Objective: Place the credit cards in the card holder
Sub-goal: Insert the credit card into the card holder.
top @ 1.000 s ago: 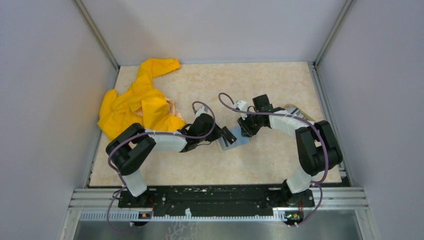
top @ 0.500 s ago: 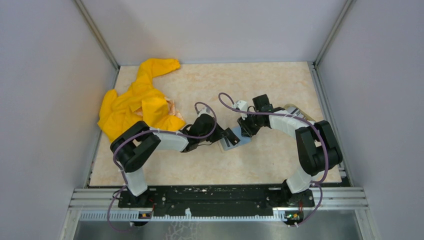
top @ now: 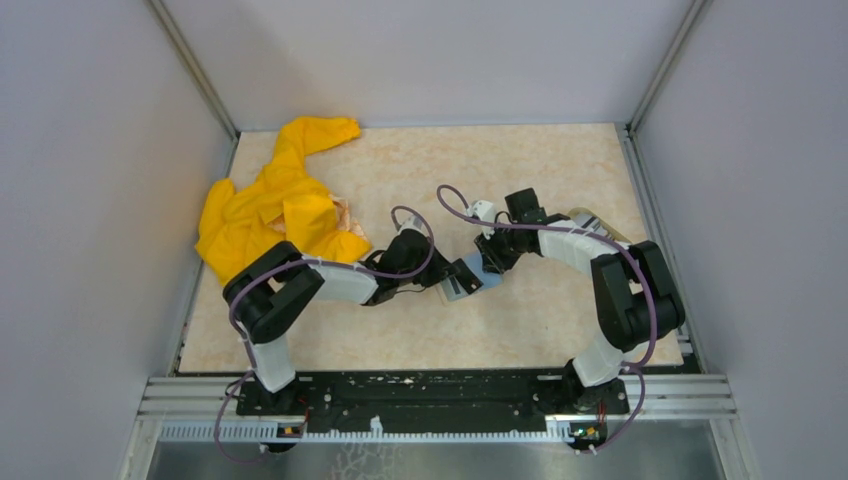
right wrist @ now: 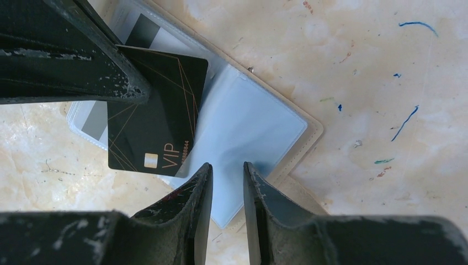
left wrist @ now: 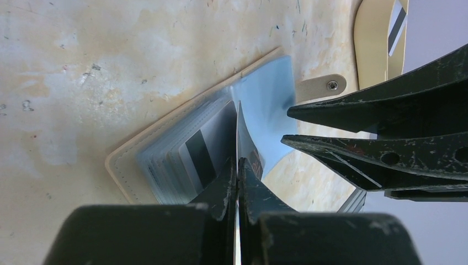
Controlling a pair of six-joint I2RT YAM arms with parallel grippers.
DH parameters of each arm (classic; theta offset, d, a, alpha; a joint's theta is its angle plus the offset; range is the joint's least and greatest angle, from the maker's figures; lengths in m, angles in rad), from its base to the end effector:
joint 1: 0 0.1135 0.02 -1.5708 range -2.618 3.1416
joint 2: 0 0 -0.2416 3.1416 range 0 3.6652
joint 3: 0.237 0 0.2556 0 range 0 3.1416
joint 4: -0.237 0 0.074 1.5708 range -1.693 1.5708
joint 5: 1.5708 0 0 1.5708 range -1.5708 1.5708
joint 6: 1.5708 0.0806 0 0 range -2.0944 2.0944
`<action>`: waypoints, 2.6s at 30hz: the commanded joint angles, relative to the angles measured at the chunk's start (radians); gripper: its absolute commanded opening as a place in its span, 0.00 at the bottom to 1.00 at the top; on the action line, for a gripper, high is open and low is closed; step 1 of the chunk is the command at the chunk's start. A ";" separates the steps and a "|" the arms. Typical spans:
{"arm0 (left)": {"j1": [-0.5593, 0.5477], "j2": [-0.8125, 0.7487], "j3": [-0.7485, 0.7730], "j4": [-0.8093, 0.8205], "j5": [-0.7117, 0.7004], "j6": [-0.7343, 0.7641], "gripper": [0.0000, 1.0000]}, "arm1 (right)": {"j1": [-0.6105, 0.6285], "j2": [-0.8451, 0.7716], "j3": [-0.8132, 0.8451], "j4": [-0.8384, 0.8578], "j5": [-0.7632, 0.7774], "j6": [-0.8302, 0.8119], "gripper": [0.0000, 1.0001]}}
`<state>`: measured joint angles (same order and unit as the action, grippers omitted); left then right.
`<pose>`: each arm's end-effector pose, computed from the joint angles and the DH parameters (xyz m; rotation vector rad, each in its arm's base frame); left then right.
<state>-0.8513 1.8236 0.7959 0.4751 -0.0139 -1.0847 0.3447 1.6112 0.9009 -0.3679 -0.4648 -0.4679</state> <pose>0.2590 -0.2939 0.0846 -0.2814 2.3226 -1.0665 0.2949 0.1443 0.1097 -1.1556 2.2993 0.5671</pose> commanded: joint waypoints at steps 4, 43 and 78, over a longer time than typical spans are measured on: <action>-0.007 0.041 -0.007 0.008 0.051 -0.018 0.00 | 0.005 -0.042 0.053 0.003 -0.018 0.008 0.28; 0.047 0.069 -0.011 0.031 0.162 -0.047 0.00 | 0.017 -0.017 0.040 0.094 0.137 0.153 0.17; 0.116 0.199 0.037 0.150 0.337 -0.084 0.00 | 0.031 0.005 0.051 0.108 0.179 0.196 0.17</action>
<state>-0.7433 1.9831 0.8310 0.6590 0.3119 -1.1828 0.3664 1.6150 0.9058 -0.2913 -0.2810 -0.2840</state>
